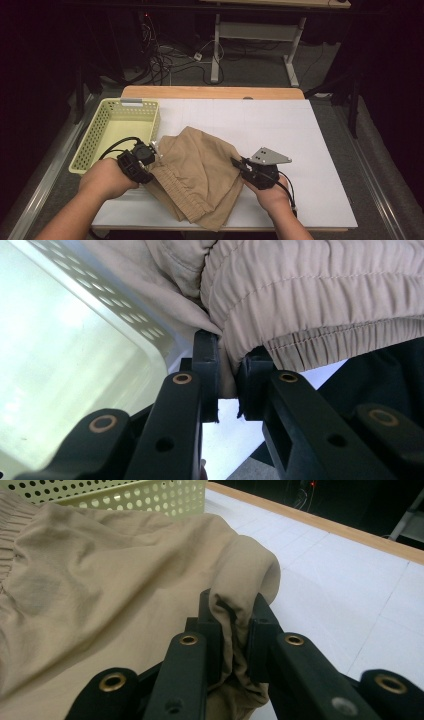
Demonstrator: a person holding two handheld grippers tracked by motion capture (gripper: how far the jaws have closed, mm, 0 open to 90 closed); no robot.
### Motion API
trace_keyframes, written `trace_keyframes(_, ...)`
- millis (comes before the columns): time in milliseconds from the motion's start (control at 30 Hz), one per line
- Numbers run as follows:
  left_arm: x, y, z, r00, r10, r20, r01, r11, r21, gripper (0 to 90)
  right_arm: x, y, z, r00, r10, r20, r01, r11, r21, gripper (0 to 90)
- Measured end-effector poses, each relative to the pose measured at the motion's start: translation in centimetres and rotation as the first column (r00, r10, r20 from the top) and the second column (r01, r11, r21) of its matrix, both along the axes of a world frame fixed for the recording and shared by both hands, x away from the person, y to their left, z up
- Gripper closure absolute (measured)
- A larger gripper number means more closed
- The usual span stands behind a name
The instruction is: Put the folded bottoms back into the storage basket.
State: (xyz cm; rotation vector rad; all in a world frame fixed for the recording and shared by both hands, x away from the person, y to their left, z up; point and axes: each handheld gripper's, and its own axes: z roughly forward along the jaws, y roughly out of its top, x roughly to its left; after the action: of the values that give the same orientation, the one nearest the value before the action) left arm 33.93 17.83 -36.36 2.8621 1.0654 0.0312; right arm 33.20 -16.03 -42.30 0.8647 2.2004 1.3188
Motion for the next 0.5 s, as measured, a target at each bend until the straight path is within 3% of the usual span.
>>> trace_keyframes(500,0.9,-0.4,2.1,0.9998,-0.018,-0.011,0.018,0.9998,0.007,79.6,0.3,-0.4,1.5,0.9996,-0.004,0.027,0.004,1.000,-0.002,82.0)
